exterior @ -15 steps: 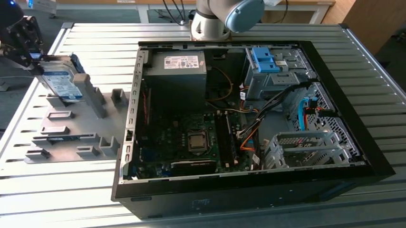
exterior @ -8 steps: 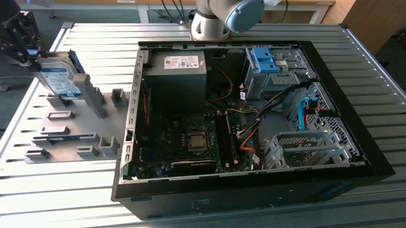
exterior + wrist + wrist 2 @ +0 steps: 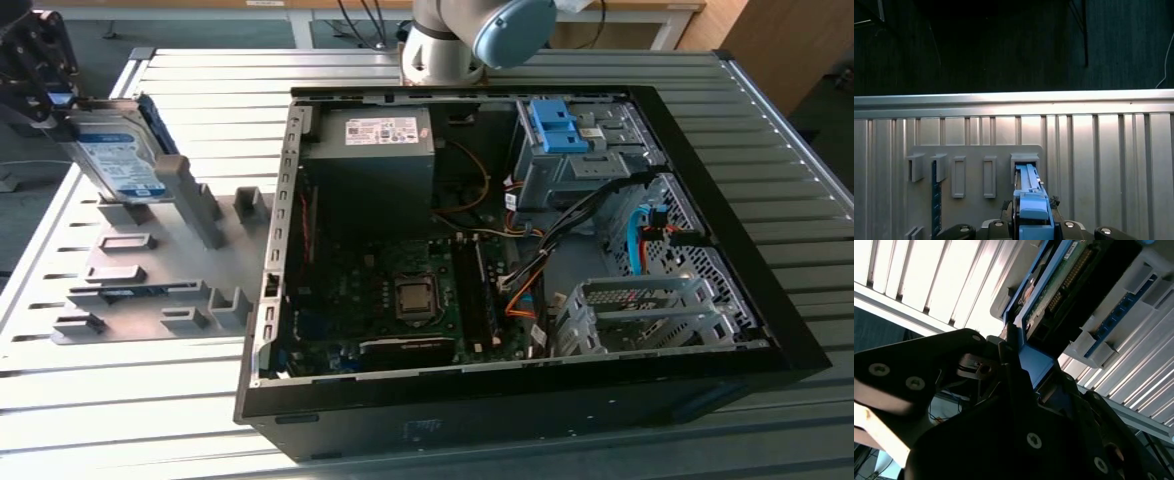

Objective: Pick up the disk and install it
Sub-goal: 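Pick up the disk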

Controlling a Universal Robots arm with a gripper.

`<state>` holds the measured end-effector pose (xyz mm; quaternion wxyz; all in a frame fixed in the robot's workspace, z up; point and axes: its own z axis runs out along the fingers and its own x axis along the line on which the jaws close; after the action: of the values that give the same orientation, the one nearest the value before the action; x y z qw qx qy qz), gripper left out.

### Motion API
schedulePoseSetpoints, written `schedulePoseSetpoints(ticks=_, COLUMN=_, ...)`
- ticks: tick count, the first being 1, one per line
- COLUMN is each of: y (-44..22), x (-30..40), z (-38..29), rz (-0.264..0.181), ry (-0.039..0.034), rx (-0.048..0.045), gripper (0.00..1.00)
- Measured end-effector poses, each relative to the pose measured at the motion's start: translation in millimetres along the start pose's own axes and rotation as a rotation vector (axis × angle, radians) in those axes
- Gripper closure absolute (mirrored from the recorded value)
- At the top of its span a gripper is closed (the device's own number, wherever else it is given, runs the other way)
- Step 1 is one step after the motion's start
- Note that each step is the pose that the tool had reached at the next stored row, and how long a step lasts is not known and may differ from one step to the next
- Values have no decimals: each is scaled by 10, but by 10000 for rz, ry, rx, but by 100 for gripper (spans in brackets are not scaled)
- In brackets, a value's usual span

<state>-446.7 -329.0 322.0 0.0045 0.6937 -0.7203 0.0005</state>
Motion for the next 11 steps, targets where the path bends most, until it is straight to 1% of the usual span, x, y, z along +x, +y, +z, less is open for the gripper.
schedulePoseSetpoints(ticks=11, y=1, x=1, z=-177, rz=0, ry=0, rx=0, gripper=64)
